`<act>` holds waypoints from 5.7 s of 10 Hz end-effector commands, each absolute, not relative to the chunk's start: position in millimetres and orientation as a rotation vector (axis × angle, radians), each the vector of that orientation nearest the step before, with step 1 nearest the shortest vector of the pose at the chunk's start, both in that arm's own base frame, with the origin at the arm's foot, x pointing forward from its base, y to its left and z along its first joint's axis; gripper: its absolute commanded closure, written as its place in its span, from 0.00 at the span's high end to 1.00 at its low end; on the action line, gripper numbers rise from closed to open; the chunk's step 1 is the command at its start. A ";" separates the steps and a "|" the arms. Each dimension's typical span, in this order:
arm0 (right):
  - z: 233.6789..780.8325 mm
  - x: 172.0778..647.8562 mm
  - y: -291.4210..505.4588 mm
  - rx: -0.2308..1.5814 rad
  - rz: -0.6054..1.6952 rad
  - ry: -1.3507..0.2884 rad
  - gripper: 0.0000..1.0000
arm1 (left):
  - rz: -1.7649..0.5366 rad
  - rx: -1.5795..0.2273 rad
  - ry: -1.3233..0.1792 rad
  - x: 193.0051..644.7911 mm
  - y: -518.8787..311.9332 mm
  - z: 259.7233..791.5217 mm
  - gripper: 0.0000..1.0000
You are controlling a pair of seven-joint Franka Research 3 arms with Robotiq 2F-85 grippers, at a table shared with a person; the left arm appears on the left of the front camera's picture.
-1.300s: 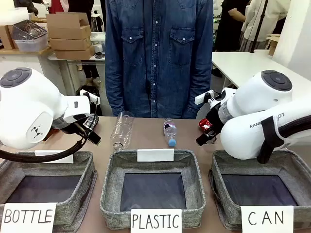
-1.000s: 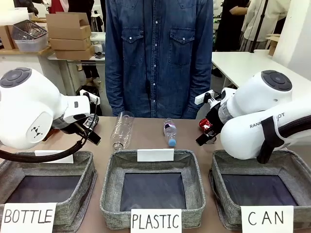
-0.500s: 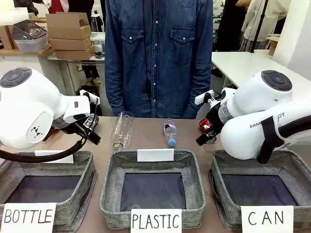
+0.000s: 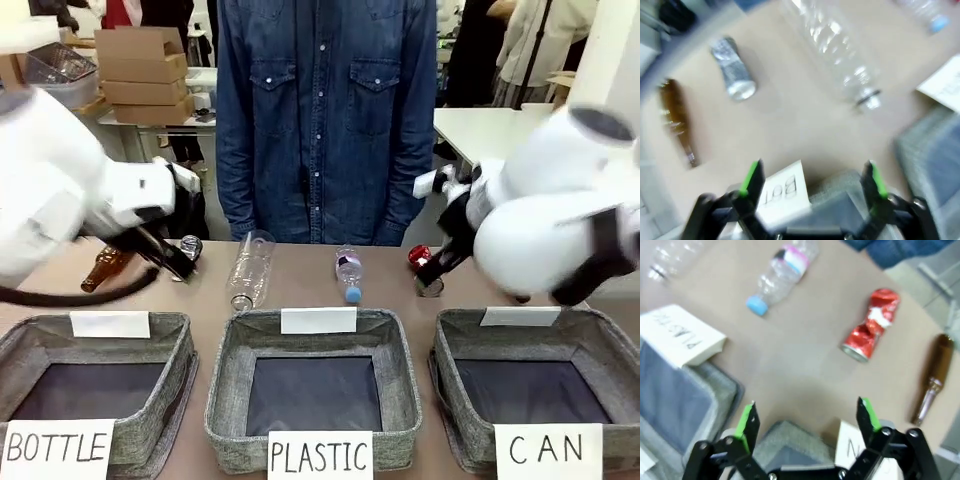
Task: Sort the can waste into the basket.
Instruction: Pick up the can waste from the table and place it in the right Fabric basket.
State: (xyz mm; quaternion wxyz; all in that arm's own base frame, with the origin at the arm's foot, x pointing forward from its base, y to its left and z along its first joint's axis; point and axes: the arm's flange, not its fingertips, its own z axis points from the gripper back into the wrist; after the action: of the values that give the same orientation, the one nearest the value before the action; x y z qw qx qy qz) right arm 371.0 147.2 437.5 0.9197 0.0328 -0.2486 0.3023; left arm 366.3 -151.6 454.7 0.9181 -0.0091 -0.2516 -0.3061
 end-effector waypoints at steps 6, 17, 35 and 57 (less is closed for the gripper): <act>569.5 282.4 94.3 0.102 0.550 -0.645 1.00 | -0.737 0.015 -0.648 255.0 -140.1 584.3 1.00; 520.5 260.7 -59.5 1.307 -0.313 -0.329 1.00 | 0.065 -1.406 -0.703 257.7 74.7 533.0 1.00; 535.1 381.2 22.4 0.351 -0.266 -0.336 1.00 | -0.030 -1.417 -0.651 282.8 113.5 552.7 1.00; 311.9 638.1 136.3 0.004 -0.120 0.176 0.00 | -0.030 -1.417 -0.651 282.8 113.5 552.7 1.00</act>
State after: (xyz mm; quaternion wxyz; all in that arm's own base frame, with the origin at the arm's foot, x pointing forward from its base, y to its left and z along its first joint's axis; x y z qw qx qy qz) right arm 632.2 131.2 311.2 0.9946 0.0289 0.0875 -0.0468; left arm 281.8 114.6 550.9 0.7175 -0.6352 -0.2860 -0.0040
